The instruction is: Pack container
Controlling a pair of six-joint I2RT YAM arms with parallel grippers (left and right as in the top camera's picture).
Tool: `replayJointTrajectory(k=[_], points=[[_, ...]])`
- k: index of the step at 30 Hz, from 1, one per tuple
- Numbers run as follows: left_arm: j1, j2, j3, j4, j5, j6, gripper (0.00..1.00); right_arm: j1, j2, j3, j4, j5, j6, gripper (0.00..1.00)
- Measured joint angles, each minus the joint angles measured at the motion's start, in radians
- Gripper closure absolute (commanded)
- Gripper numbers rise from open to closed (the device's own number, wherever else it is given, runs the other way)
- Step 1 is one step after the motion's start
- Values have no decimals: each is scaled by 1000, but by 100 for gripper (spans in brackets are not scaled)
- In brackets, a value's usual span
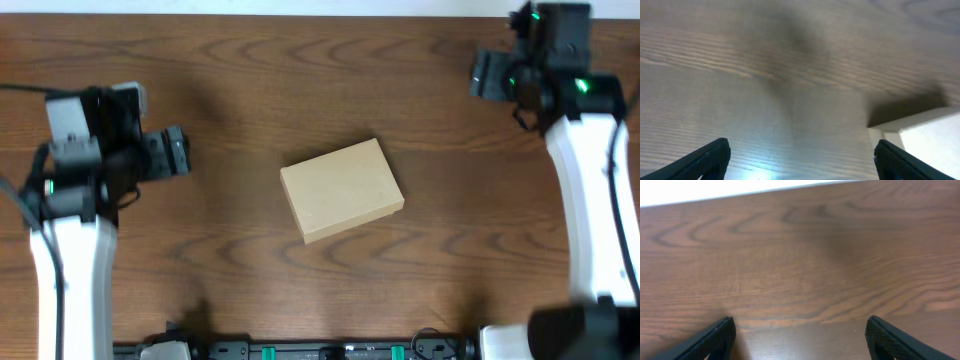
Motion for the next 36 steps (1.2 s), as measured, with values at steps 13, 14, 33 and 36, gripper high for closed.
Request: replayJointTrajectory(k=[13,14,33,36], points=[[-8,-519,-398,64,-26,-73,4,-2,-600,-653,257,16,-58,9],[-8,-515,-424,64,-37,-71,4,-2,-623,-686,272,24,-69,8],[-238,-520,-491,301,-230,-33,4,-2,-844,-1007,406,-6,-98,9],[-342,-520,-491,323,-339,-59,4,-2,-849,-1007,407,-26,-102,8]])
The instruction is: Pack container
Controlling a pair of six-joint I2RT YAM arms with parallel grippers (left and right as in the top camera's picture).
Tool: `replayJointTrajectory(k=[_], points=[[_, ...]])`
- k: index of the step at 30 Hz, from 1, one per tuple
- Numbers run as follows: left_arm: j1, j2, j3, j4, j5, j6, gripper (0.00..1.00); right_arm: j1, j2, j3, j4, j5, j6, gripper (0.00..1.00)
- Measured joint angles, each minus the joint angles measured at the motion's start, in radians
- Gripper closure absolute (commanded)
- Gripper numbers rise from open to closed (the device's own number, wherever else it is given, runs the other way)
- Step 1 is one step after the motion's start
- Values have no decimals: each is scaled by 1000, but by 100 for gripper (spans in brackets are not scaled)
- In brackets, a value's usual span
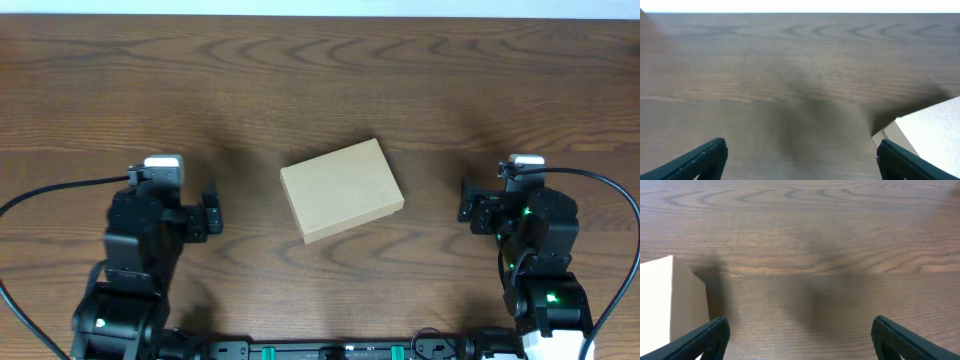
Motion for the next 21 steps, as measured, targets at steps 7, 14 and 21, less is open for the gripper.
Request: replayJointTrajectory(k=[7,14,21], points=[[-124,-1,-14,28,-202,-19,5,0,0,-1,1,-25,-25,6],[-124,1,-90,122,-159,17,5,0,0,-2,2,-31,-34,6],[-14,1,-96,151,-90,37,5,0,0,-3,0,-32,-40,6]])
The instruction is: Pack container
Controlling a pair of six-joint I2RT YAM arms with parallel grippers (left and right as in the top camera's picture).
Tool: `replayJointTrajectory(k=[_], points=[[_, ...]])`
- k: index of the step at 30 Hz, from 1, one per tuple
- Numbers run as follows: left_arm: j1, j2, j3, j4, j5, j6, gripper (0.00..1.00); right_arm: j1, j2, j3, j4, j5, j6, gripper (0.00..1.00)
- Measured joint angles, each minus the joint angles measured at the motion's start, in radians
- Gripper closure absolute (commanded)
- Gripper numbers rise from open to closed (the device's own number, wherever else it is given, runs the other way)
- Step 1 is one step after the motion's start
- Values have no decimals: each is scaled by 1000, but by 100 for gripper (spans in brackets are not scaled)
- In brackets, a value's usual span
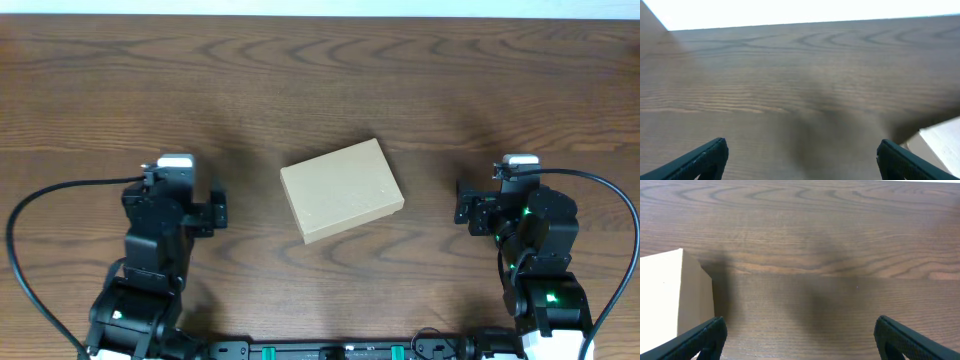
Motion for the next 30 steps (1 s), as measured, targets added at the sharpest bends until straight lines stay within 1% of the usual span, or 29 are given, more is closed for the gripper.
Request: replayJointTrajectory(k=[5,7,10,14,17,21,27,29,30], points=[[134,-1,0,0,108,3,5,0,0,0,-1,0,-1,6],[157,-2,0,-18,145,9,4,0,0,0,-2,0,-1,6],[155,-12,0,-40,176,18,5,0,0,0,-6,0,-1,7],[138,-91,-1,-76,155,2,5,0,0,0,-13,0,-1,7],[130,-203,-2,-147,126,-11,5,0,0,-1,-16,0,-2,8],[129,-326,-2,-174,103,-20,5,0,0,-2,-16,0,-2,8],[129,-359,-2,-185,88,-29,5,0,0,-2,-16,0,-3,7],[129,-359,-2,-187,86,-31,5,0,0,-2,-16,0,-3,1],[129,-359,-2,-188,85,-31,5,0,0,-2,-16,0,-5,1]])
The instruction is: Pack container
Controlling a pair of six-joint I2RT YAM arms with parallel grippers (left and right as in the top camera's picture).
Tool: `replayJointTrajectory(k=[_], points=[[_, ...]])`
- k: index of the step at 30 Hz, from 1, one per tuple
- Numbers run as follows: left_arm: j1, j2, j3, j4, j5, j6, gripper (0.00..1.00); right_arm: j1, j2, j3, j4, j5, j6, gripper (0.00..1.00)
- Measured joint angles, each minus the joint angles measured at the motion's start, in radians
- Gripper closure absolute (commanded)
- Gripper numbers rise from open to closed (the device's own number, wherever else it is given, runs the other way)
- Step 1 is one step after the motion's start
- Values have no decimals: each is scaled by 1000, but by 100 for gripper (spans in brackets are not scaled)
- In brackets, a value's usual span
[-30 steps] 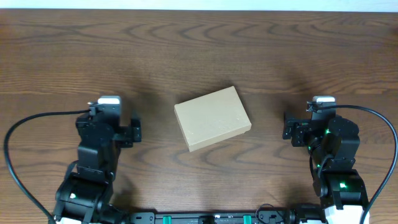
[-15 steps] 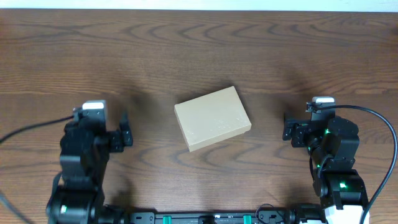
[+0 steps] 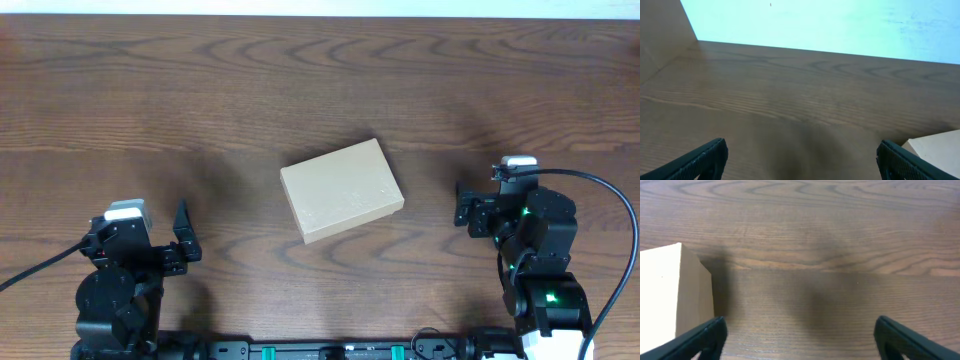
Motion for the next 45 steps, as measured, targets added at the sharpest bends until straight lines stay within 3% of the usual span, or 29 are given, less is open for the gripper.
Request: replayJointTrajectory(k=[7,17,24,32,45], points=[[0,0,0,-58,0,0,5,0,0,0,4,-5,0,1],[0,0,0,-319,0,0,5,0,0,-1,10,-140,31,1],[0,0,0,-493,0,0,4,0,1,-3,235,-154,-3,1],[0,0,-1,-502,0,0,5,0,-30,-24,407,-154,-53,1],[0,0,-1,-502,0,0,5,1,-371,-272,681,-139,-149,1]])
